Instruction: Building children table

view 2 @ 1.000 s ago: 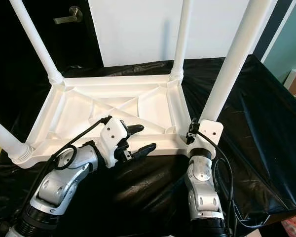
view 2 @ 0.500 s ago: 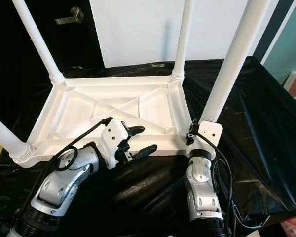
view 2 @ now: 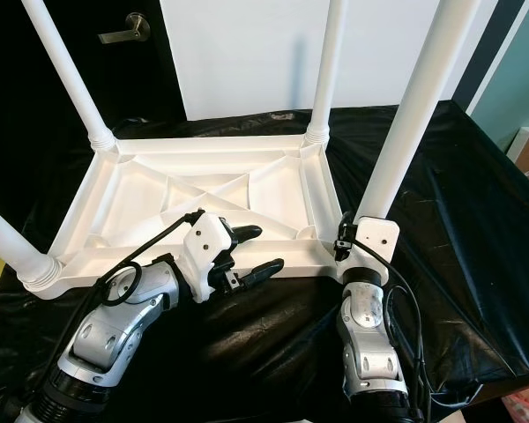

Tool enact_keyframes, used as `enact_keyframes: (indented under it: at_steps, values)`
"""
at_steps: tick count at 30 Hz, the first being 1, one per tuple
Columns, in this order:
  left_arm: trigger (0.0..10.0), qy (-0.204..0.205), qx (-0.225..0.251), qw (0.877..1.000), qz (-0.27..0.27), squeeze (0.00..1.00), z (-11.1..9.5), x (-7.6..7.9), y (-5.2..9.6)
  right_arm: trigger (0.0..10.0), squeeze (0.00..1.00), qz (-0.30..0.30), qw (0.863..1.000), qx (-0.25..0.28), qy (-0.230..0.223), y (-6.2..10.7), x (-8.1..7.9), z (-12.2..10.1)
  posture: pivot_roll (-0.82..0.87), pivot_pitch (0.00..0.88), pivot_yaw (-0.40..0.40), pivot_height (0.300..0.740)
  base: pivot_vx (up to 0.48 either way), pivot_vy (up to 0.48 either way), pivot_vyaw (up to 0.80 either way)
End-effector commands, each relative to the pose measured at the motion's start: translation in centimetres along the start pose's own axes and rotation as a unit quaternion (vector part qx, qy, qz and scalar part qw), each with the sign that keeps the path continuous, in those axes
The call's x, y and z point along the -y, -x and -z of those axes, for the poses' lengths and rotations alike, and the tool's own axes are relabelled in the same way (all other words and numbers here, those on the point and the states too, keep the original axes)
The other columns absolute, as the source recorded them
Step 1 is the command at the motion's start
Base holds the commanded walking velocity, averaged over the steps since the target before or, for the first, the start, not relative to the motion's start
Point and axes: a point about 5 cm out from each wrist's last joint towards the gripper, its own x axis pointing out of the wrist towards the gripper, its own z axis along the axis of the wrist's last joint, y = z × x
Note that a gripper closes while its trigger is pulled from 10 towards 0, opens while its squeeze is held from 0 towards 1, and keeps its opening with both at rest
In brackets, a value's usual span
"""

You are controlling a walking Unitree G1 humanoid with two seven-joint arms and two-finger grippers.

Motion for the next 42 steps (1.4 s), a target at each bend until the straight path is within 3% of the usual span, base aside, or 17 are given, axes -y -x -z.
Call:
enact_keyframes:
  at_steps: [1,2,3,10,11,14,15,20,23,28,31,42]
  values:
    - [10.0,-0.002,-0.005,1.000,-0.020,0.00,0.2,0.0,0.0,10.0,0.00,0.021,0.999,-0.041,0.023,0.4,1.4,1.8,-0.06,0.035,-0.004,0.740,0.000,0.000,0.00]
    - [10.0,-0.002,-0.005,1.000,-0.020,0.00,0.2,0.0,0.0,10.0,0.55,0.018,0.999,-0.040,0.020,0.4,1.5,1.8,-0.06,0.035,-0.004,0.740,0.000,0.000,0.00]
    - [10.0,-0.002,-0.005,1.000,-0.020,0.00,0.2,0.0,0.0,10.0,1.00,0.015,0.999,-0.038,0.017,0.4,1.5,1.8,-0.06,0.035,-0.003,0.740,0.000,0.000,0.00]
    - [10.0,-0.001,-0.005,1.000,-0.019,0.00,0.2,0.1,0.1,10.0,0.98,-0.045,0.999,-0.007,-0.001,0.2,1.7,0.7,-0.06,0.038,-0.001,0.740,0.000,0.000,0.00]
    - [10.0,-0.001,-0.006,1.000,-0.020,0.00,0.3,0.0,0.1,10.0,0.00,-0.061,0.998,0.002,-0.002,-0.1,1.9,0.4,-0.06,0.041,-0.001,0.740,0.000,0.000,0.00]
    - [10.0,0.000,-0.006,1.000,-0.021,0.00,0.3,0.0,0.1,10.0,0.00,-0.103,0.995,0.009,-0.004,-0.5,2.1,-0.1,-0.07,0.044,0.001,0.740,0.000,0.000,0.00]
    - [10.0,0.000,-0.005,1.000,-0.019,0.00,0.3,0.0,0.0,10.0,0.00,-0.158,0.987,0.011,0.003,-1.0,1.9,-0.5,-0.07,0.044,0.003,0.740,0.000,0.000,0.00]
    - [10.0,0.000,-0.004,1.000,-0.017,0.00,0.2,0.0,-0.1,10.0,0.00,-0.192,0.981,0.012,0.010,-1.3,1.9,-0.7,-0.07,0.044,0.005,0.740,0.000,0.000,0.00]
    - [10.0,-0.001,-0.003,1.000,-0.017,0.00,0.1,-0.1,-0.2,10.0,0.00,-0.275,0.961,0.000,0.016,-1.8,2.4,-1.0,-0.07,0.046,0.009,0.740,0.000,0.000,0.00]
    - [10.0,-0.001,-0.003,1.000,-0.020,0.00,0.1,-0.2,-0.2,10.0,0.00,-0.338,0.941,-0.011,0.025,-1.8,2.9,-1.3,-0.07,0.050,0.010,0.740,0.000,0.000,0.00]
    - [10.0,-0.001,-0.003,1.000,-0.022,0.00,0.1,-0.3,-0.1,0.0,0.00,-0.365,0.930,-0.019,0.033,-2.1,3.9,-1.6,-0.07,0.053,0.012,0.740,0.000,0.000,0.00]
    - [10.0,-0.002,-0.003,1.000,-0.027,0.00,0.1,-0.5,0.0,0.0,0.00,-0.392,0.918,-0.034,0.044,-2.9,5.0,-1.5,-0.07,0.054,0.013,0.740,0.000,0.000,0.00]
